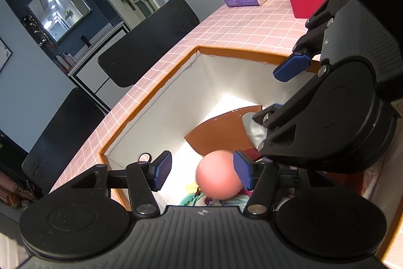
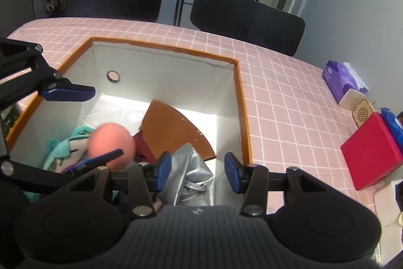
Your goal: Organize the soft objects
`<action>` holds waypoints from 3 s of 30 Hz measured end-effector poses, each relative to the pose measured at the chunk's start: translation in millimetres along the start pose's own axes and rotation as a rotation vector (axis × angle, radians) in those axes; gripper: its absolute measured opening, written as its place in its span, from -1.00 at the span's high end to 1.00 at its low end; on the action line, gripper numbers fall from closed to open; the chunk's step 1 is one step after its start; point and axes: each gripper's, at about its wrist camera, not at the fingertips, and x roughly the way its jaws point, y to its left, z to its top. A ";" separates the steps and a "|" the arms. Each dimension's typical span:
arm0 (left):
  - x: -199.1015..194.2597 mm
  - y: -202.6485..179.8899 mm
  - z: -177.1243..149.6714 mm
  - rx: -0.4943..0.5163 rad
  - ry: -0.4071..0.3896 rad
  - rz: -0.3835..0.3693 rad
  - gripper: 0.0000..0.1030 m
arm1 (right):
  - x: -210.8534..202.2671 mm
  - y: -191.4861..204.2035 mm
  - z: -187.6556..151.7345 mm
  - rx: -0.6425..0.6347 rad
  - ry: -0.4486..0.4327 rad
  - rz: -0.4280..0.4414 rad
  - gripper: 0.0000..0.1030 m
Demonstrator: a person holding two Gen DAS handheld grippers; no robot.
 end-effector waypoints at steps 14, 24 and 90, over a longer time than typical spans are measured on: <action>-49.3 -5.1 -10.8 0.067 -0.057 -0.011 -0.31 | -75.0 1.9 -21.7 0.084 -0.056 0.011 -0.17; -109.3 3.3 -39.7 0.026 -0.198 -0.096 -0.31 | -157.3 30.4 -59.2 0.093 -0.209 0.006 -0.31; -196.6 60.2 -275.2 -0.766 -0.198 0.282 -0.78 | -156.6 203.0 -153.3 0.276 -0.328 -0.014 -0.85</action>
